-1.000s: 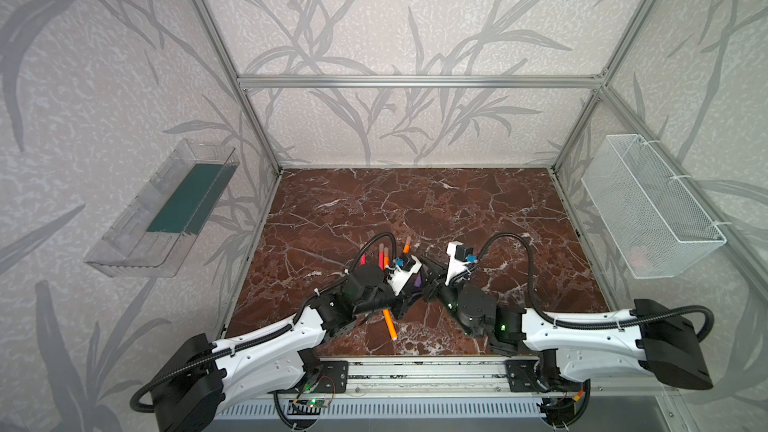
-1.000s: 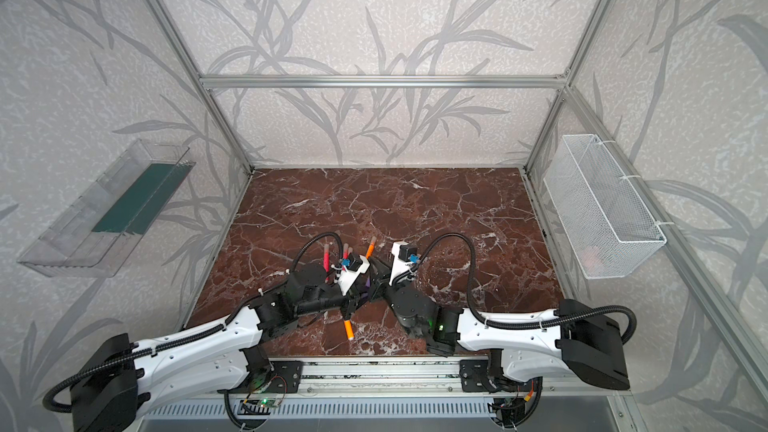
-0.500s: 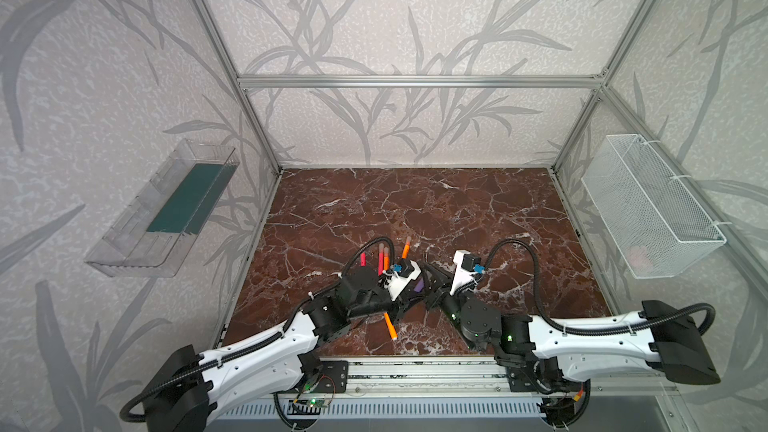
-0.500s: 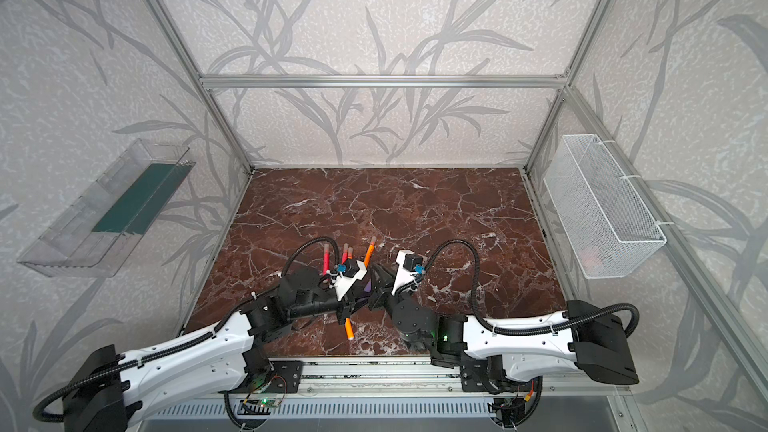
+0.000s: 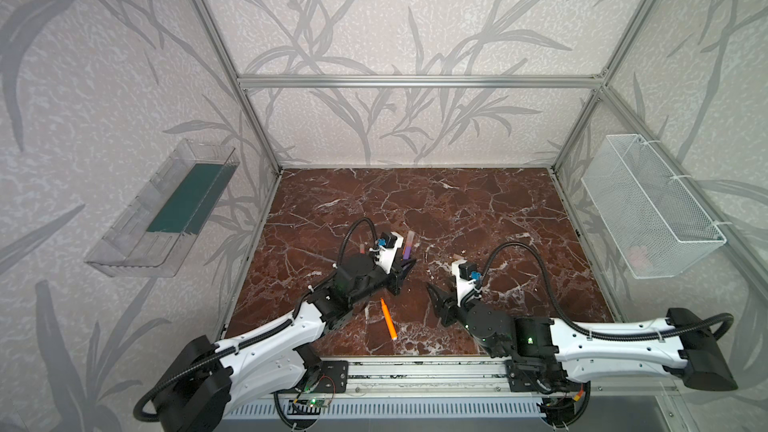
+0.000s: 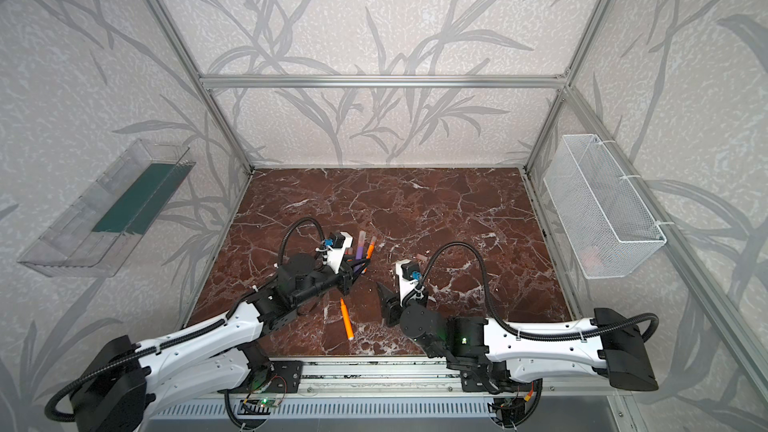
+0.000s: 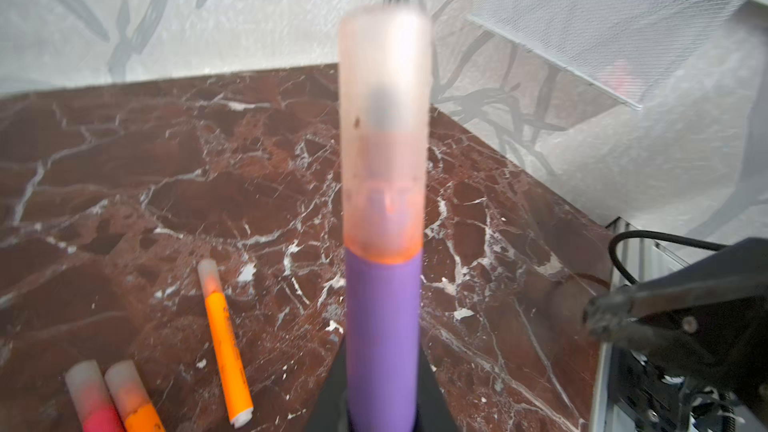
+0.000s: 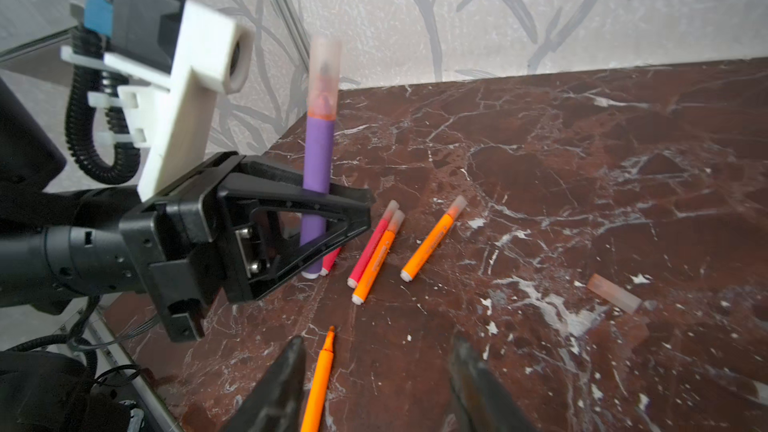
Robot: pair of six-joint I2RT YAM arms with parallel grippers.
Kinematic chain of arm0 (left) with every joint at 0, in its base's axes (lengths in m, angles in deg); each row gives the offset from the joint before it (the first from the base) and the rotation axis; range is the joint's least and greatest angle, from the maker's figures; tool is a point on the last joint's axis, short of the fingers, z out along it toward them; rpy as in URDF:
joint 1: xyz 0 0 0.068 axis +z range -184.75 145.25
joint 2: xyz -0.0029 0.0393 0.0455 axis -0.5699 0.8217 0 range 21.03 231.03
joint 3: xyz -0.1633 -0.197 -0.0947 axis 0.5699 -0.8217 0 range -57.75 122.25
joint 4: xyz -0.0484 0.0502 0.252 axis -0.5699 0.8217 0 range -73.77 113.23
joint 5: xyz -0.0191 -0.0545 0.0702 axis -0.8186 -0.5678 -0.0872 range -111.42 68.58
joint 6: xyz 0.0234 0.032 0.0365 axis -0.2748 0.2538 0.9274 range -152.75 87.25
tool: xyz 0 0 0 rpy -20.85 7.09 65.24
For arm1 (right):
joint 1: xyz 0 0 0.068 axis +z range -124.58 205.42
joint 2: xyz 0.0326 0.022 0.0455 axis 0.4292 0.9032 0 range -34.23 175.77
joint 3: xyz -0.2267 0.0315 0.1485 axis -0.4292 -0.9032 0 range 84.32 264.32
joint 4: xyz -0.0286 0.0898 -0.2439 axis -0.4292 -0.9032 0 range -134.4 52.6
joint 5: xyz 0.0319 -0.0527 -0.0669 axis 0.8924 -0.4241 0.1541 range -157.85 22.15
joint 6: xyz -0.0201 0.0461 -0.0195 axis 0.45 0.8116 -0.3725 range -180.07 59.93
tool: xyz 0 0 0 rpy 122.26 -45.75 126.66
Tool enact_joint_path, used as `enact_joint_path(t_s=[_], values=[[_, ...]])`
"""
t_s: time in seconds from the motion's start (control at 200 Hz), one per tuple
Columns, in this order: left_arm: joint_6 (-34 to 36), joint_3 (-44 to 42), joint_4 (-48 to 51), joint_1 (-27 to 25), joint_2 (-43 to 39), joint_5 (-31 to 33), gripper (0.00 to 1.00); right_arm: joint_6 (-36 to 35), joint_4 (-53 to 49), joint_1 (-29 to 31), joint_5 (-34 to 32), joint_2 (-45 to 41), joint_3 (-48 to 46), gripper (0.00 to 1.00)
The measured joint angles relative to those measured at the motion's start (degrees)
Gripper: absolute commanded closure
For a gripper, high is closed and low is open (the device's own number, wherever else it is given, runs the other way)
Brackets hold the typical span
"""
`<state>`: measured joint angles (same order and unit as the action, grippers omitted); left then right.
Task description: Insert the pens into the pen caps
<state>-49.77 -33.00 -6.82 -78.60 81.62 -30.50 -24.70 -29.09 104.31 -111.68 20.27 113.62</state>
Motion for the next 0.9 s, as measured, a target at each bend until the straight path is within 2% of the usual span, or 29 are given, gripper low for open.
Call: enact_joint_path(t_s=[0.215,0.41,0.655,0.78,0.9], values=[[-4.8,0.6,2.4,0.1,9.1,7.1,1.0,-1.4,-10.1,-9.2,0.3,-10.1,-2.1,0.23],[-7.6,6.7,6.6,0.5,18.4,11.6,1.0,-5.8,-15.8,-26.4,3.6,-15.2,-2.2,0.16],[-9.6,11.7,11.6,1.2,23.9,17.4,1.0,-9.7,-16.5,-45.6,9.8,-14.6,-5.8,0.15],[-10.1,11.8,13.3,1.5,25.7,19.3,0.98,-10.6,-15.6,-50.6,11.9,-12.0,-7.8,0.15],[-10.5,11.9,14.4,1.7,27.2,20.3,0.97,-11.0,-14.7,-52.2,14.1,-10.3,-8.3,0.15]])
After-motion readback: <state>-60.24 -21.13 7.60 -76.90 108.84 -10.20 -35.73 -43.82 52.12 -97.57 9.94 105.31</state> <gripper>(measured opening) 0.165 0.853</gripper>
